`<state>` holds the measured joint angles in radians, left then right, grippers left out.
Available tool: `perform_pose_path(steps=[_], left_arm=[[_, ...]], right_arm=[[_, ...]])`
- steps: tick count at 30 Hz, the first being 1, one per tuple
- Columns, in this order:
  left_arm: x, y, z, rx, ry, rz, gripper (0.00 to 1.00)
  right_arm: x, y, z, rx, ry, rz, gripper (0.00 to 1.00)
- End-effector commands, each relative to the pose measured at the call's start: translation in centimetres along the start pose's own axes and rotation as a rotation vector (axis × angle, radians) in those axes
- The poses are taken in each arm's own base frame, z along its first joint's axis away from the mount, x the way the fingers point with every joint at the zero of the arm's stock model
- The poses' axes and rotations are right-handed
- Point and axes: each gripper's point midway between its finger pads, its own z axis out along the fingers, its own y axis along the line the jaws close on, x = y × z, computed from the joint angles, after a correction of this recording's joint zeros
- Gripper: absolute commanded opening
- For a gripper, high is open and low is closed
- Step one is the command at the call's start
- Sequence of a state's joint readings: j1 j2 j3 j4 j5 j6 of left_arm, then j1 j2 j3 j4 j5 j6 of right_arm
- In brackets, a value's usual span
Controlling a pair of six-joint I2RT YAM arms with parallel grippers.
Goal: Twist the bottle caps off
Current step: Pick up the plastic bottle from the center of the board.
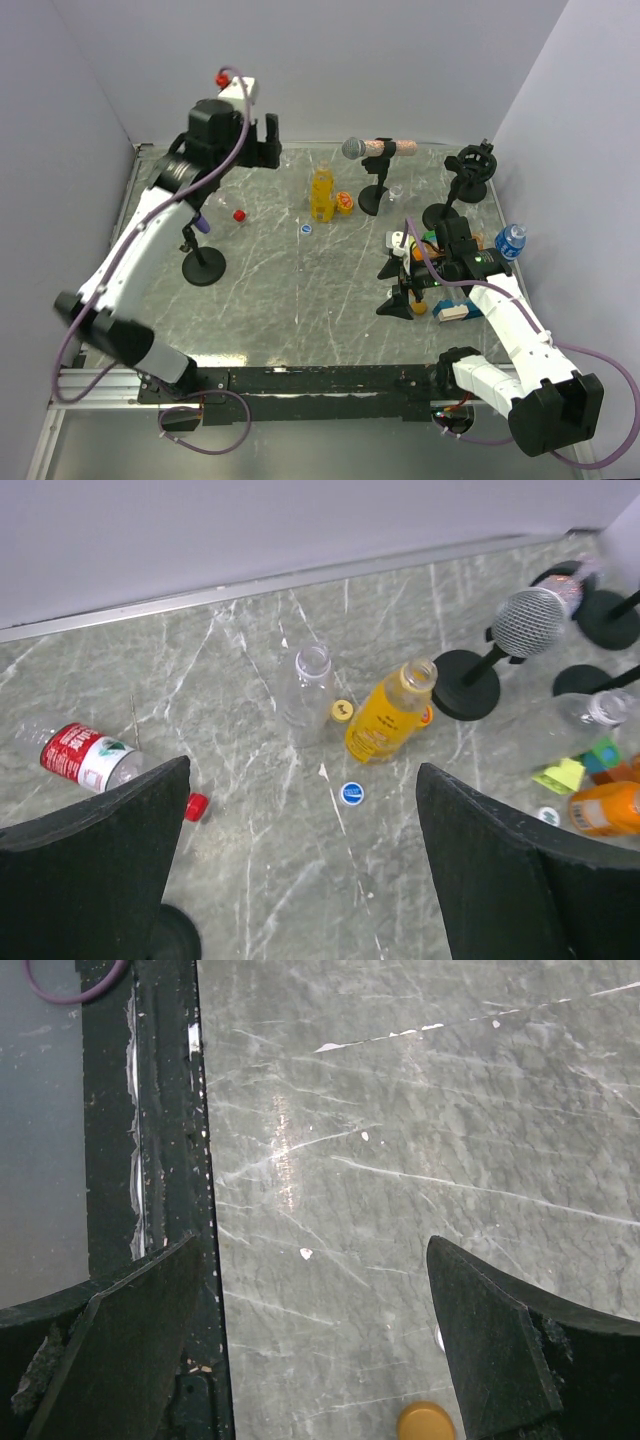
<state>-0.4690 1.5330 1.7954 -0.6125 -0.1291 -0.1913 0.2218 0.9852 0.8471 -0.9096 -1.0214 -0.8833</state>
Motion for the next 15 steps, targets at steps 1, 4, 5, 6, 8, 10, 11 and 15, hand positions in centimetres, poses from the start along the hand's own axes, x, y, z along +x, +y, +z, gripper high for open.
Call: perform_pose_path(steps=[1, 4, 5, 6, 8, 10, 11, 15], left_arm=[[-1.4, 0.6, -3.3, -0.006, -0.131, -0.053, 0.97], [-1.1, 1.8, -5.5, -0.051, -0.170, -0.071, 0.97], [-1.1, 2.3, -6.3, -0.071, -0.178, -0.073, 0.97], [-0.8, 3.0, -6.5, -0.098, -0.169, -0.066, 0.97], [-0.3, 4.5, -6.6, -0.158, -0.126, -0.075, 0.97], [0.4, 6.4, -6.1, -0.217, -0.059, -0.110, 0.96], [0.8, 7.2, -5.9, -0.241, -0.025, -0.124, 0.97], [1.7, 10.7, -5.5, -0.336, 0.065, -0.179, 0.98]], right_arm=[[-1.0, -0.1, -0.3, 0.006, -0.029, -0.041, 0.99], [-0.9, -0.1, -0.3, 0.004, -0.028, -0.037, 0.99], [-0.9, -0.1, -0.3, 0.003, -0.029, -0.037, 0.99], [-0.9, 0.0, -0.3, 0.003, -0.029, -0.038, 0.99], [-0.9, 0.0, -0.3, 0.002, -0.030, -0.037, 0.99], [-0.9, 0.0, -0.3, 0.003, -0.031, -0.040, 0.99], [-0.9, 0.0, -0.3, 0.002, -0.030, -0.038, 0.99], [-0.9, 0.0, -0.3, 0.003, -0.029, -0.038, 0.99]])
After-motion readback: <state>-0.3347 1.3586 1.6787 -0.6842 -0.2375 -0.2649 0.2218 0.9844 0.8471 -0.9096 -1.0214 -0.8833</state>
